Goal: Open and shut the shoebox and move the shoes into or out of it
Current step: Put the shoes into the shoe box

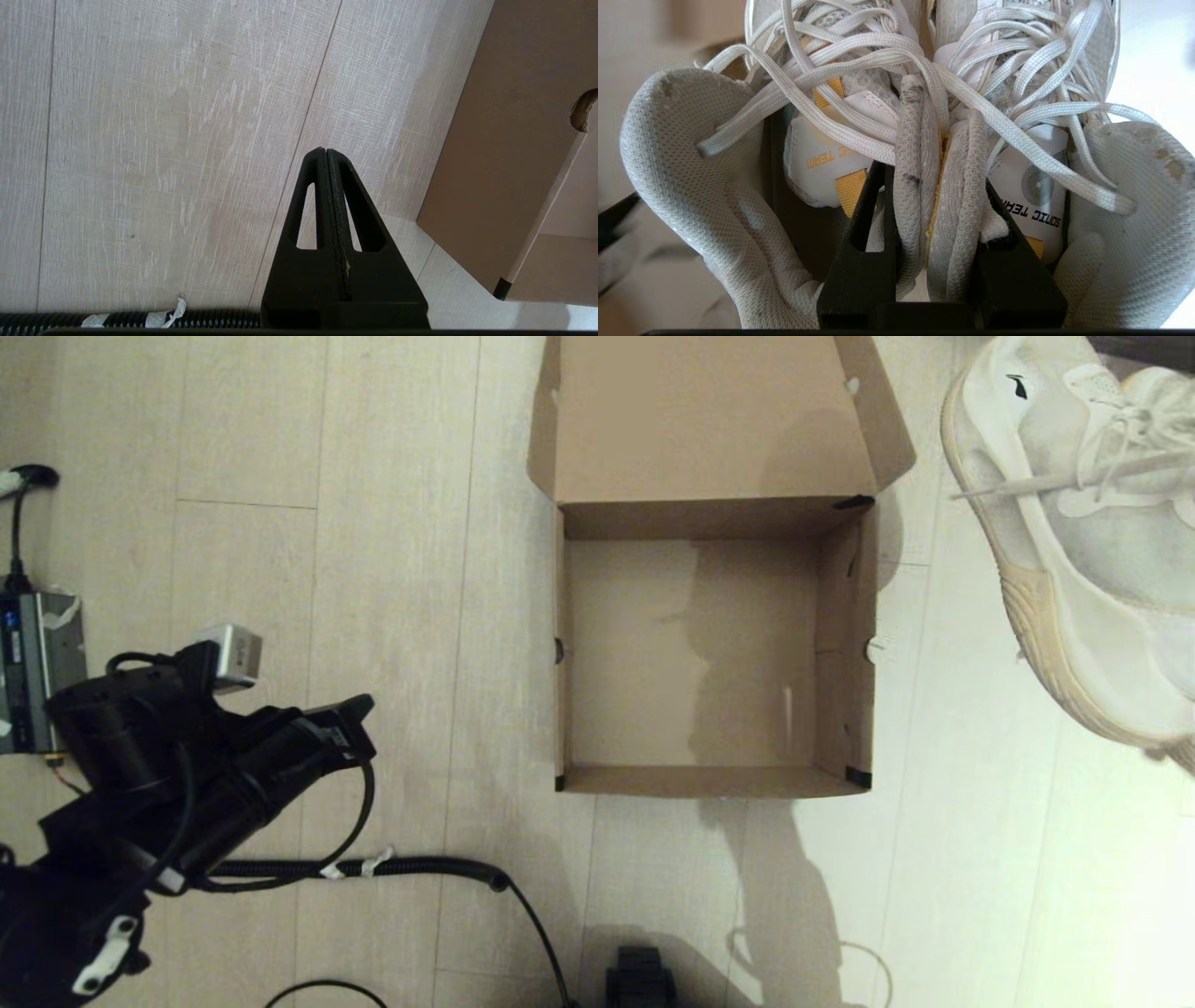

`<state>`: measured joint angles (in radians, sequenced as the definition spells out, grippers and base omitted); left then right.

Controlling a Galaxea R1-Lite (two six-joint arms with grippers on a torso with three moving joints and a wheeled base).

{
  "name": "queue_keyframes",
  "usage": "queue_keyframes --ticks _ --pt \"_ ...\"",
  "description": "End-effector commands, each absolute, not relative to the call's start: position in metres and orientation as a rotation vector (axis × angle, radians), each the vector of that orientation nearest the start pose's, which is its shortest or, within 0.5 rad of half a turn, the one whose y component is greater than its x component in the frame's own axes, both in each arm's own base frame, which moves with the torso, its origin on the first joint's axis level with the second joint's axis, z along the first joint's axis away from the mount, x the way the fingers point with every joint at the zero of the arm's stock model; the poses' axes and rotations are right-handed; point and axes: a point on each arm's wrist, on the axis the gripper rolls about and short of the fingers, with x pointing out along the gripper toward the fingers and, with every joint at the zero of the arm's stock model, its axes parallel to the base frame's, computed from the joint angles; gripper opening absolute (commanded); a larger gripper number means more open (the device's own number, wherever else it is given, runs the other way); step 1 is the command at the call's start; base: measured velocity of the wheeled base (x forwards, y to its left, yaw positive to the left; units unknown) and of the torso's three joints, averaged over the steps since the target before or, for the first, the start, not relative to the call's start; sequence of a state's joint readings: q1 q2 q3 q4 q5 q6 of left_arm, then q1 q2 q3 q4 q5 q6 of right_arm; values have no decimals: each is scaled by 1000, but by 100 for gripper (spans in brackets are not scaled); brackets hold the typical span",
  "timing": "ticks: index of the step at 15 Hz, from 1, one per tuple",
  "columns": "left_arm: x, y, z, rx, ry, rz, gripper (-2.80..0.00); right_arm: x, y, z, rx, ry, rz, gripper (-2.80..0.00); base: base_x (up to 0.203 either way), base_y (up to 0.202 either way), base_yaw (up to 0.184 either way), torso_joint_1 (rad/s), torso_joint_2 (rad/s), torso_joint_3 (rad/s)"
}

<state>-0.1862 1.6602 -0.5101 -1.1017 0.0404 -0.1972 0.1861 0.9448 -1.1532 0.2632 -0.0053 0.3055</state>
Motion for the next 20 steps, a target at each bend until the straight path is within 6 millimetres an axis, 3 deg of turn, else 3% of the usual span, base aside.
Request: queue_keyframes --ticks 1,5,11,17,20 --pt "267 -50 164 -193 62 -139 -280 68 20 344 320 106 271 -280 0 0 0 0 0 0" --pt "273 -51 159 -190 79 -136 -280 102 49 315 386 317 399 -280 0 0 0 0 0 0" --pt "289 -54 162 -190 62 -136 -280 148 94 274 314 359 502 -280 0 0 0 0 0 0" --pt "288 -53 166 -192 49 -136 -280 183 131 272 196 235 515 -280 0 0 0 0 0 0" --pt "287 -53 165 -193 48 -137 -280 199 144 257 144 246 490 -280 0 0 0 0 0 0"
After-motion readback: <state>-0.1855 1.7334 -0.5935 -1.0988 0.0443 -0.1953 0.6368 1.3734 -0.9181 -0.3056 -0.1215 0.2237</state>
